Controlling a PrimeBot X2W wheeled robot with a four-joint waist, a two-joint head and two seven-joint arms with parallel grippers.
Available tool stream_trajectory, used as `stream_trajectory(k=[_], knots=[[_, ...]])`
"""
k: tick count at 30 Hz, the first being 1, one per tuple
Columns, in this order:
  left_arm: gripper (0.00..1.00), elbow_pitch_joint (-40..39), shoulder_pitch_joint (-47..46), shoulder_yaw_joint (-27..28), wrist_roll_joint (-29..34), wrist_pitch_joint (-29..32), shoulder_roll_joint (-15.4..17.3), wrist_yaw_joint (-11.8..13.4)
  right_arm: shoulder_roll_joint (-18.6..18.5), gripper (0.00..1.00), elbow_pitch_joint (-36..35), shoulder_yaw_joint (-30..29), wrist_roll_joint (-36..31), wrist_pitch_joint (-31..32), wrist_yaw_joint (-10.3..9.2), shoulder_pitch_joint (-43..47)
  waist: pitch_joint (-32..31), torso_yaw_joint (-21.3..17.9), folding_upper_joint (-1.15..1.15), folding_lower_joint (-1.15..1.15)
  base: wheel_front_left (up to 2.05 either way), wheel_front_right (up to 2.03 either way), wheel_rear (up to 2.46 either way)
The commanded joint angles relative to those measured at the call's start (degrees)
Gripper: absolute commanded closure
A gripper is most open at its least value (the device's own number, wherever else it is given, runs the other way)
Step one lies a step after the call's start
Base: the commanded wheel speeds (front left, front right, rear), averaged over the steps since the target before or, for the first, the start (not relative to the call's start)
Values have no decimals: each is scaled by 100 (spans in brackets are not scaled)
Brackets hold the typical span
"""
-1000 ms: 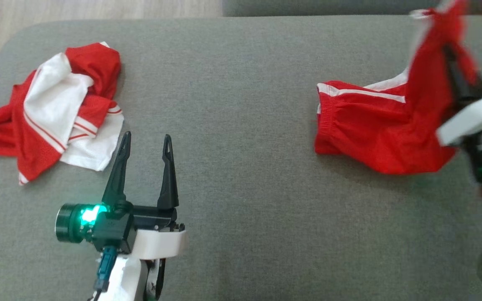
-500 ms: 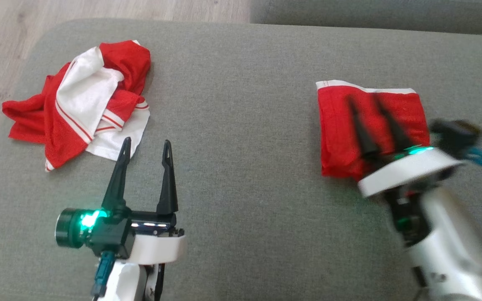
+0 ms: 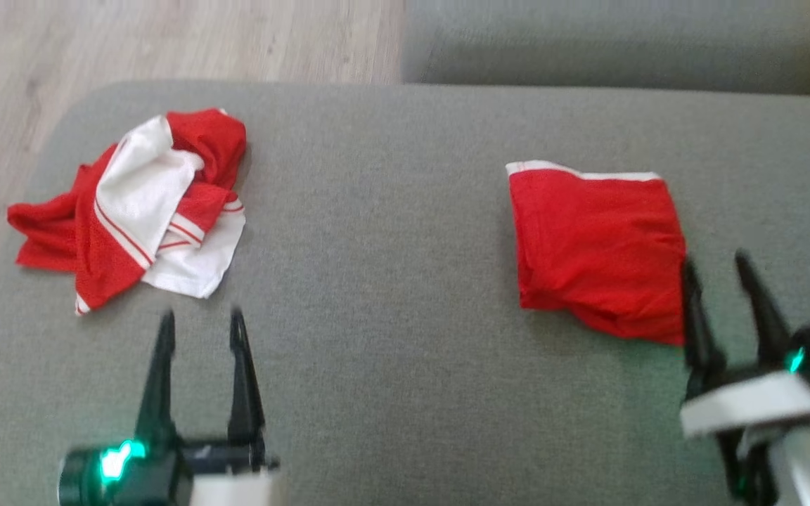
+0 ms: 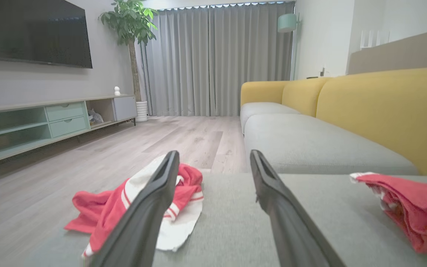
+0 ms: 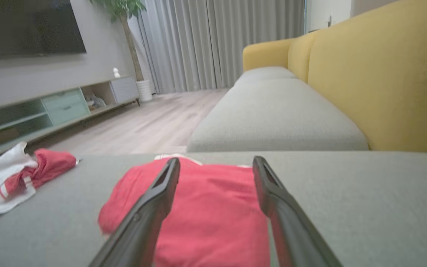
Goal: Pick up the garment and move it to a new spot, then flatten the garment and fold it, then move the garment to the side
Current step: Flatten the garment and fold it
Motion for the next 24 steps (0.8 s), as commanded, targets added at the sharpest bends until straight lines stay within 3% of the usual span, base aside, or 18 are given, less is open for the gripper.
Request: stream_trajectory(k=[1,8,24], knots=[[0,-172,195,198,101,-13,35,-46,66,0,-144,61,-281,-70,-4,221,-217,-55,0,0,0,0,0],[0,-35,583,180,170,-13,32,-169,345,0,-169,-35,-818,-74,-4,754,-435,-101,0,0,0,0,0],[0,159,664,96,336,-13,57,-223,566,0,-152,-142,-868,-75,-4,941,-572,-150,0,0,0,0,0]])
